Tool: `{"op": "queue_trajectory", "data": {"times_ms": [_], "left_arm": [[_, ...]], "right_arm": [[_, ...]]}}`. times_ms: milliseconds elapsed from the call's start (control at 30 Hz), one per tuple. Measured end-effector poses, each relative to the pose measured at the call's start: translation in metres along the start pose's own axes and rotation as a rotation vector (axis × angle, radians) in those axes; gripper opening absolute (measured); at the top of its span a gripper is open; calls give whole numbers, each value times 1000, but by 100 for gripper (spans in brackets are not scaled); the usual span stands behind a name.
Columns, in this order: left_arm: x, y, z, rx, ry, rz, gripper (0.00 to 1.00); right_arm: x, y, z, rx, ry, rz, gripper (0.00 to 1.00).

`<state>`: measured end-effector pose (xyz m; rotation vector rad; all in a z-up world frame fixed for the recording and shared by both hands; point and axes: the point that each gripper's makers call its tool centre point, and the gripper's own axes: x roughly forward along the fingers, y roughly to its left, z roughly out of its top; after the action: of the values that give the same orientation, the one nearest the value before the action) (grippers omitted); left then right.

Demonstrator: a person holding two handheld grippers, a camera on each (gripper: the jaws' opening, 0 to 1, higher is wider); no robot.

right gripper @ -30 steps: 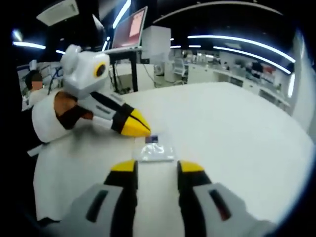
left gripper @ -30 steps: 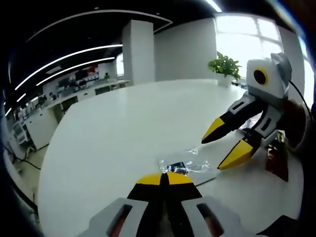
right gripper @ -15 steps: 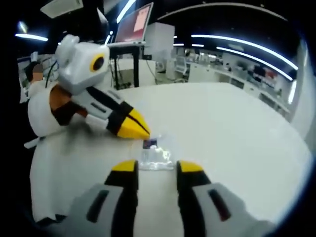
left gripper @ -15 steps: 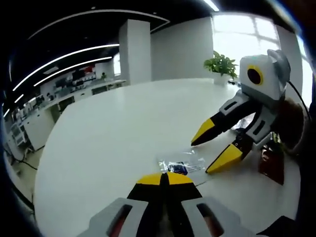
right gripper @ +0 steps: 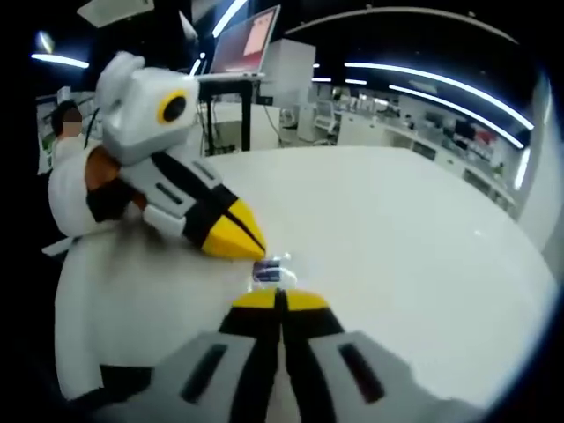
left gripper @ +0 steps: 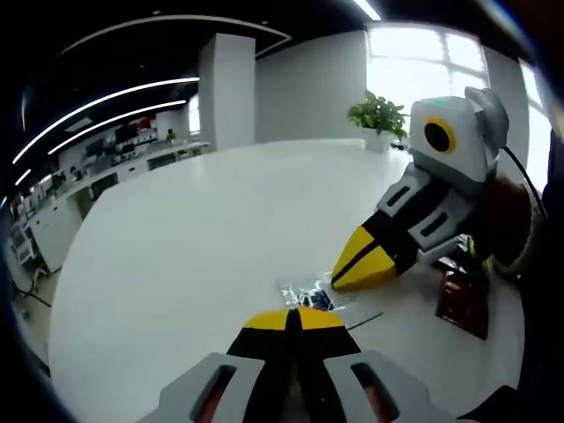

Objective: Arrange the skincare products in the storage area until every visible bottle or jar stands upright without overlapping.

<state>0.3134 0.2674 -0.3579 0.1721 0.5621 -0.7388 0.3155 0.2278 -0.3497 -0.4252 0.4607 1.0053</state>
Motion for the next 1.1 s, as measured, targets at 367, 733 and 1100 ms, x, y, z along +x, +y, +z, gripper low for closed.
{"op": "queue_trajectory", "data": {"times_ms": [367, 733, 1100], "left_arm": [[-2, -25, 1, 65, 10, -44, 0], [4, -46, 6, 40, -14, -125, 0], [10, -62, 10, 65, -6, -179, 0]], "right_arm": [[-14, -5, -11, 31, 5, -25, 0], [-31, -10, -21, 74, 2, -40, 0], [-49, -12, -32, 124, -10, -51, 0]]}}
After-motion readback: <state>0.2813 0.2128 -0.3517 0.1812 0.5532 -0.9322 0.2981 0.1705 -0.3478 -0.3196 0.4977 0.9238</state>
